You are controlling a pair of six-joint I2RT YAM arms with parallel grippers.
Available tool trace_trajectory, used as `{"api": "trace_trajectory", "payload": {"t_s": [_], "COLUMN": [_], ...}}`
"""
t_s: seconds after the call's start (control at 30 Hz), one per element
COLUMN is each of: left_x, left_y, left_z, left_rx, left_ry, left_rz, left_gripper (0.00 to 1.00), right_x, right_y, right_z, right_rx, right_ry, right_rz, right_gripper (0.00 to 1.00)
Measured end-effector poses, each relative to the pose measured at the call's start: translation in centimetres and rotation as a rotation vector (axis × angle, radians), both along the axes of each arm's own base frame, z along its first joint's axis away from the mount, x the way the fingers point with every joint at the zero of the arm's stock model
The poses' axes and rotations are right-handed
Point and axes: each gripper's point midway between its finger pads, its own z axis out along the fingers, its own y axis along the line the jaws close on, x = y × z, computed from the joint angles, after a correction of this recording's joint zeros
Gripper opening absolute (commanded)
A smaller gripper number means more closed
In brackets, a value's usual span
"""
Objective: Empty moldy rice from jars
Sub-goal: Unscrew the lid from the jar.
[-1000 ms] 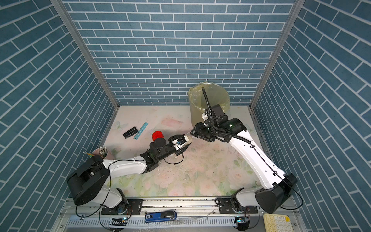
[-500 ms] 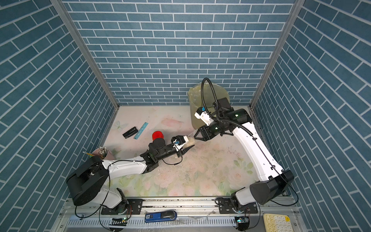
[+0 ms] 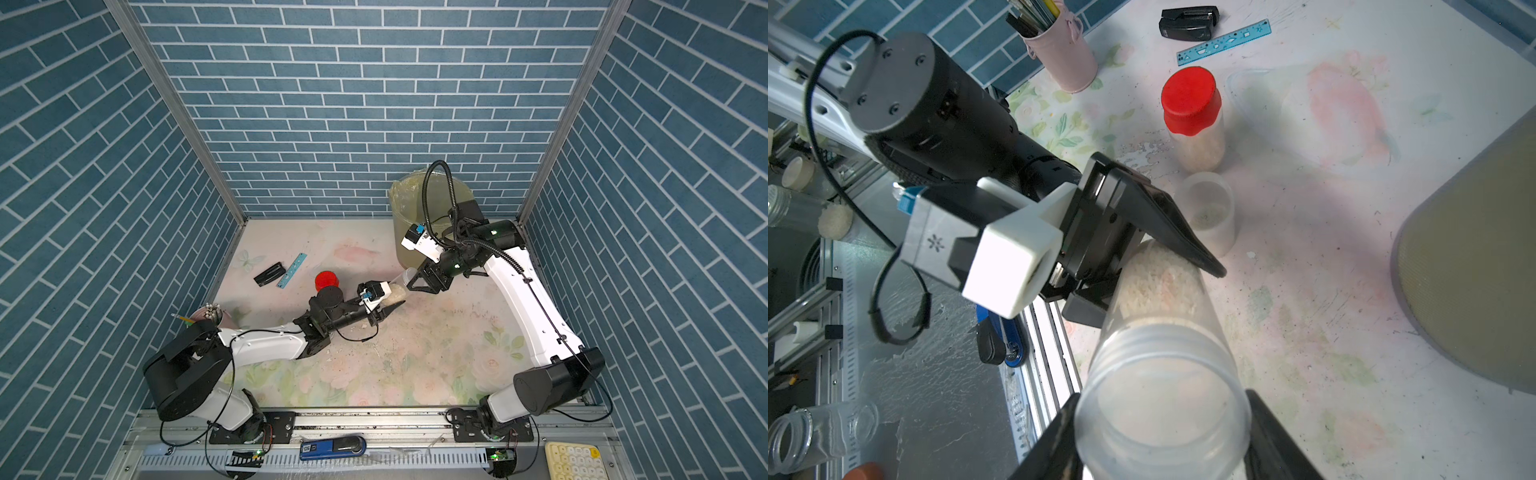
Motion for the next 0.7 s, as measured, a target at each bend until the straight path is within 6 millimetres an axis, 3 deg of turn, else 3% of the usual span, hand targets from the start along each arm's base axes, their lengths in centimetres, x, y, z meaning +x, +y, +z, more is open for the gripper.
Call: {"api": "trace_trajectory", "payload": {"t_s": [0.27, 0.43, 0.7], "left_x": [0.1, -0.3, -0.7], "left_y": [-0.5, -0.6, -0.9], "left_z": [-1.7, -2.5, -1.5], "left_rx": [0.048, 0.077, 0.059], "left_ry": [0.033, 0.043, 0.029], "left_rz": [-0.019, -0.061, -0.127], "left_gripper": [0.00, 0.00, 0.00], "right_x": [0.5, -0.2, -0.9], "right_y": [-0.9, -1.3, -1.5], "right_z": [-1.8, -2.7, -1.7], "right_rx": [-0.068, -0.068, -0.044], "right_ry": [-0.051, -0.125, -0.246], "right_rz": [0.014, 0.045, 0.084], "right_gripper": [0.00, 0.00, 0.00]}}
